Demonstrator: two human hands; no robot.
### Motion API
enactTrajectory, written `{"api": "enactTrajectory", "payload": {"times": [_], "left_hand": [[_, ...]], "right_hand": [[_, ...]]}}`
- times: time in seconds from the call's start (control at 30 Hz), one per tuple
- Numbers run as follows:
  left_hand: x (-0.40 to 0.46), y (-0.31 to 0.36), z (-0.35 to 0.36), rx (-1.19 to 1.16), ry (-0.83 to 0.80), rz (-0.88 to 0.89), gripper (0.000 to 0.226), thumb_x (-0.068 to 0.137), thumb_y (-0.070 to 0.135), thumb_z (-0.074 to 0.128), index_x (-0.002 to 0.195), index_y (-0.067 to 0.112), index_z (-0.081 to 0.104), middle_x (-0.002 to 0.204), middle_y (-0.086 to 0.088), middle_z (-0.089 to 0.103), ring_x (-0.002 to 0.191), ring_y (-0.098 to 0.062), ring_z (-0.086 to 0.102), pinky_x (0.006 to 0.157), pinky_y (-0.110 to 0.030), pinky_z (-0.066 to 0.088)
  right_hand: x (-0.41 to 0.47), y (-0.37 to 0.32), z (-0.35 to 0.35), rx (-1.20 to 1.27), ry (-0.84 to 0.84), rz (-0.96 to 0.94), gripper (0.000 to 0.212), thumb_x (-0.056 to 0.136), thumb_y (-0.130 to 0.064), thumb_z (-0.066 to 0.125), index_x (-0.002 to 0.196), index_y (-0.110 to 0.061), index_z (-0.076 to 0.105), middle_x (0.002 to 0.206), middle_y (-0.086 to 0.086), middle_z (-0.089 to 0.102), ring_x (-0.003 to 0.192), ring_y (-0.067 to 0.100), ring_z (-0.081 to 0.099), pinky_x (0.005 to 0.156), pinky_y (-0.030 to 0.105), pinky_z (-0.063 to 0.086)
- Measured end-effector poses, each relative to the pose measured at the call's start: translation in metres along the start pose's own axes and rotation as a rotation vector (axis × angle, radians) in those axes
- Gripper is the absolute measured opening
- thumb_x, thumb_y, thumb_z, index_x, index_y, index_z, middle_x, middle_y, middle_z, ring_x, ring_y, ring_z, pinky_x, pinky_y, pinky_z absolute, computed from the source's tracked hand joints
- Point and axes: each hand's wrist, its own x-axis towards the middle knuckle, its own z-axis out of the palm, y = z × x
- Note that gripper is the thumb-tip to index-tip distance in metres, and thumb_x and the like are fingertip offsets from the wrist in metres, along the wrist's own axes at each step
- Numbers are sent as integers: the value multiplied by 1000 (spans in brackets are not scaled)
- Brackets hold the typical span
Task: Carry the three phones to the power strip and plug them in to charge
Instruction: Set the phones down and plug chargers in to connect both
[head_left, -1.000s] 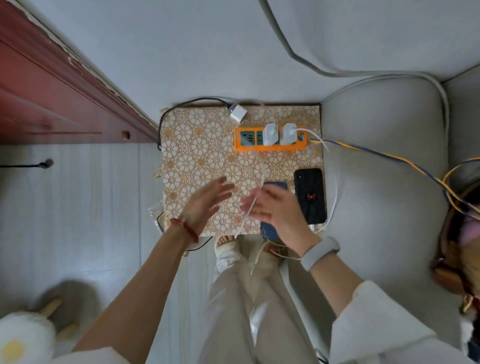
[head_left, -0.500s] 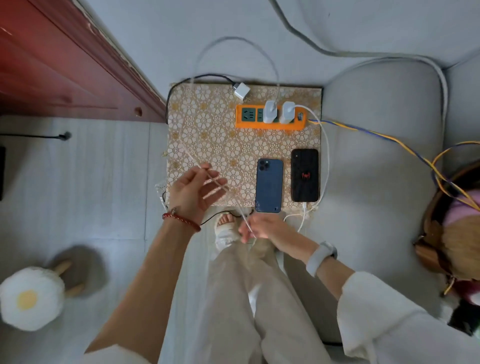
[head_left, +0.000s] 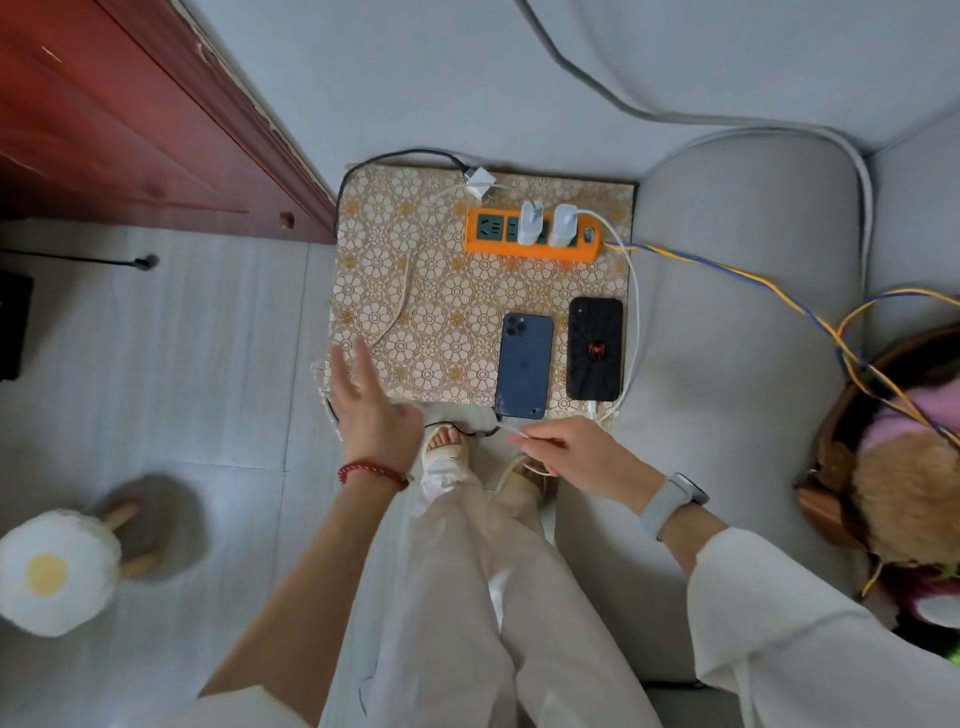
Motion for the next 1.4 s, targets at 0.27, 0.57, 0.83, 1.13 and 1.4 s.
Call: {"api": "enactTrajectory", "payload": {"times": [0.27, 0.57, 0.83, 1.13, 1.4], "left_hand": [[-41, 7, 14, -262, -614, 158, 24, 93, 16, 43, 90, 21, 67, 77, -3, 71, 73, -15, 63, 79, -36, 47], [-51, -11, 21, 137, -200, 447, 29, 84, 26, 47, 65, 7, 57, 61, -9, 60, 55, -27, 53, 49, -31, 41], [-58, -42, 23, 443, -228, 425, 44, 88, 36, 40, 68, 6, 65, 64, -12, 63, 63, -33, 59, 60, -38, 47], [-28, -20, 71, 385, -499, 82, 33, 90, 22, 41, 120, 12, 50, 126, -14, 49, 118, -31, 43, 99, -43, 39], [25, 30, 150, 293, -303, 19, 58, 86, 36, 49, 130, 2, 32, 133, -20, 33, 123, -35, 28, 102, -44, 30]], "right_hand": [[-7, 5, -10, -130, 281, -73, 17, 86, -18, 59, 95, -9, 71, 91, 15, 60, 88, 25, 54, 76, 32, 43], [-10, 38, -36, 662, 567, 496, 14, 89, -6, 43, 82, -11, 55, 103, 20, 66, 78, 30, 60, 66, 33, 49], [-3, 31, -55, 1385, 806, 311, 21, 90, -13, 42, 71, -10, 49, 57, 2, 44, 55, 18, 48, 56, 27, 47], [4, 46, -15, 613, 485, 248, 17, 91, -5, 44, 97, 2, 59, 57, 6, 53, 44, 8, 53, 49, 20, 53], [26, 81, -2, 557, 547, 324, 25, 96, -25, 35, 105, -16, 57, 52, -1, 44, 41, 11, 53, 60, 31, 53]]}}
